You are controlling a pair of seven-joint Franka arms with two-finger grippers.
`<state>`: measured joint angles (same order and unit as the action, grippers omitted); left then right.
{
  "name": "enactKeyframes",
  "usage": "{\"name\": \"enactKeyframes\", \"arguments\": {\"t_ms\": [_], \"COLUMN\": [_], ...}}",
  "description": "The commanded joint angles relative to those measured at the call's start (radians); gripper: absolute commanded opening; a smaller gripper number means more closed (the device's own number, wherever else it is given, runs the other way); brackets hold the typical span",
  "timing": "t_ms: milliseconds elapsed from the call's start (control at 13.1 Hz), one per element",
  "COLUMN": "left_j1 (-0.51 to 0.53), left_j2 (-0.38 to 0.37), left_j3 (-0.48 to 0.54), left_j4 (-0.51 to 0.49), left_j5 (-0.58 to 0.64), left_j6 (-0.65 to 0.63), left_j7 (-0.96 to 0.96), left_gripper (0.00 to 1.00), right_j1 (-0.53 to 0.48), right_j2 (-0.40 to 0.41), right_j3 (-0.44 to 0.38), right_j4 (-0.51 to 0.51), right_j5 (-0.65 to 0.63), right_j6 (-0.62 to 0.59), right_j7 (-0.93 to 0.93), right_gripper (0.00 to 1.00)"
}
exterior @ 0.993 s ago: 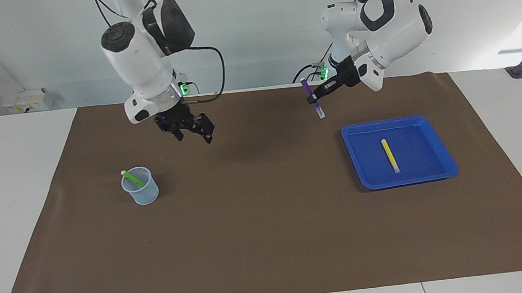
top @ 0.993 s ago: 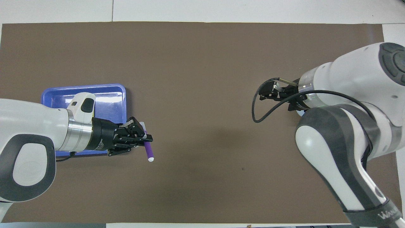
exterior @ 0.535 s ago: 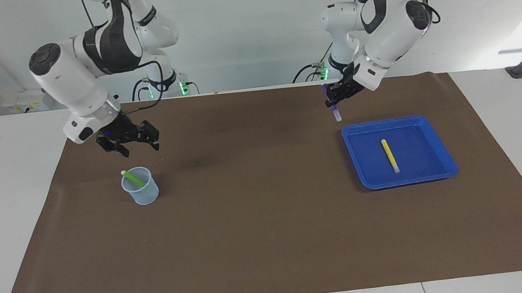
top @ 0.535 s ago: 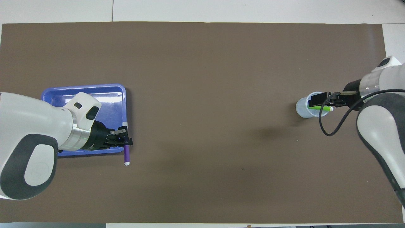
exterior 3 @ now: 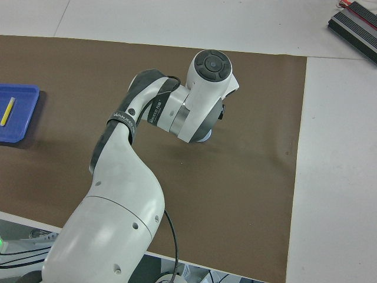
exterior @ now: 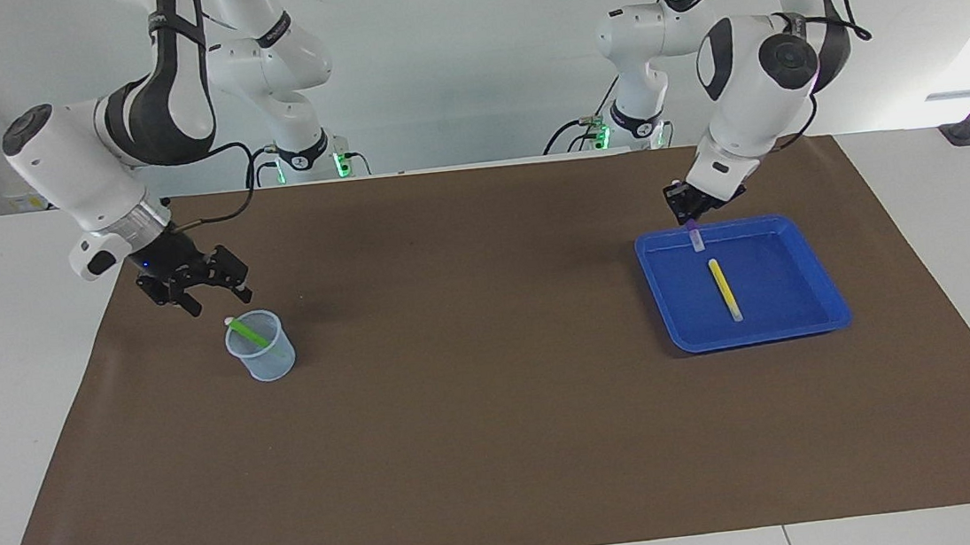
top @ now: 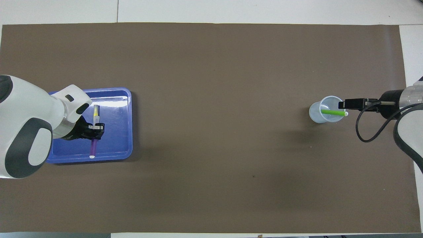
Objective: Right arm passes pens to left for tray arrangement
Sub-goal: 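Lower the purple pen into the blue tray and open the left gripper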
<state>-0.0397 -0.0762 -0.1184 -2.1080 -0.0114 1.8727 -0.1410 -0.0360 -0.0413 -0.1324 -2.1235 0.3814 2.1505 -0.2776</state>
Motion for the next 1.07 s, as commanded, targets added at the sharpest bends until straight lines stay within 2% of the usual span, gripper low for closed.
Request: {"name": "enactKeyframes", "arguments": {"t_ms": [0, 458, 993], "left_j1": [0.104, 0.247, 0.242], "left_j2": [0.081, 0.211, 0.25], "left_j3": [-0.004, -0.004, -0.004], "left_j4": [0.019, -0.038, -0.038], "left_j5": [0.105, 0.171, 0.171], "left_j6": [0.045, 0.224, 0.272], "left_j7": [0.087, 0.093, 0.069], "left_gripper": [0.0, 0.0, 0.0], "right_j1": [-0.015, -0.016, -0.015], "right_j2": [-0.011, 0.021, 0.02], "right_j3": [-0.01, -0.023, -0.023], "right_j4": [-0.073, -0.105, -0.121], "right_j5": [0.106, 0.214, 0.215], "right_j6": [0.064, 0.095, 0.117], "right_j7": [-0.06, -0.078, -0.049], "right_gripper": [1.0, 0.95, 0.89]}}
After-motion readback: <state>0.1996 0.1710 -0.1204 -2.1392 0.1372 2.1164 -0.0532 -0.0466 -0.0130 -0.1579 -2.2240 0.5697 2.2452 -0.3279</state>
